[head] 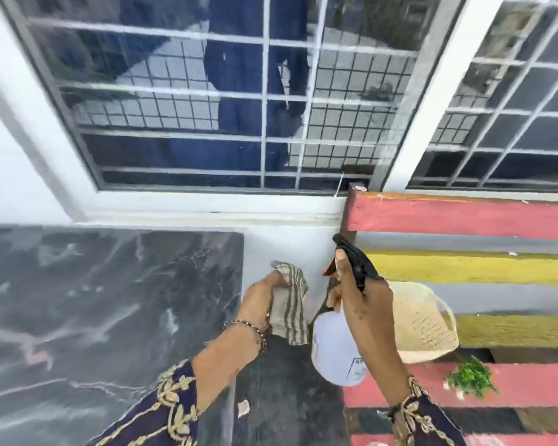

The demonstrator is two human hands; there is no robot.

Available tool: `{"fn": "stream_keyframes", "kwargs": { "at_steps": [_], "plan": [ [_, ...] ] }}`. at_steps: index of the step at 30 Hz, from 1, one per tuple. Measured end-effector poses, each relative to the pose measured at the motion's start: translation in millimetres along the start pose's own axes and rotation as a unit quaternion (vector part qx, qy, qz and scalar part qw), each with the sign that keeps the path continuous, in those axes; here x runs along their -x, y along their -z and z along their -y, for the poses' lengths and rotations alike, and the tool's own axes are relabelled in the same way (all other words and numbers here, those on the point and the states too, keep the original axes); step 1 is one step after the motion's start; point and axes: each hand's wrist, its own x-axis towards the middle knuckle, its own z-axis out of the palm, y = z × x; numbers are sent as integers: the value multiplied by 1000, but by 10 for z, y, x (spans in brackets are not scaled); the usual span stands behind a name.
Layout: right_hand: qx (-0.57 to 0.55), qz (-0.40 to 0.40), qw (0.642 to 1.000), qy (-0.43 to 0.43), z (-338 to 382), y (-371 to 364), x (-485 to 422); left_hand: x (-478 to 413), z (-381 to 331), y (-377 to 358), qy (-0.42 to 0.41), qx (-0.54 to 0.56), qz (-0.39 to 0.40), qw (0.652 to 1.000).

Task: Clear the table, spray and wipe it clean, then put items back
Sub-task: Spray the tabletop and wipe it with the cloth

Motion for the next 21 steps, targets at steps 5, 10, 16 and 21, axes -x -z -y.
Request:
{"fn": "stream_keyframes", "kwargs": {
  "at_steps": [5,10,16,21],
  "plan": [
    [-80,51,995,-43,494,-968,617,699,-407,1350,-14,52,-37,998],
    [-110,139,982,-69,923,-1960,1166,1388,-718,2480,-35,48,-116,992],
    [-101,234,962,-95,1238,-2974,1530,1811,-817,3404,-52,48,-190,979],
    [-94,272,952,-106,1294,-3704,1649,1895,-842,4065,-58,100,-231,966]
  ]
}}
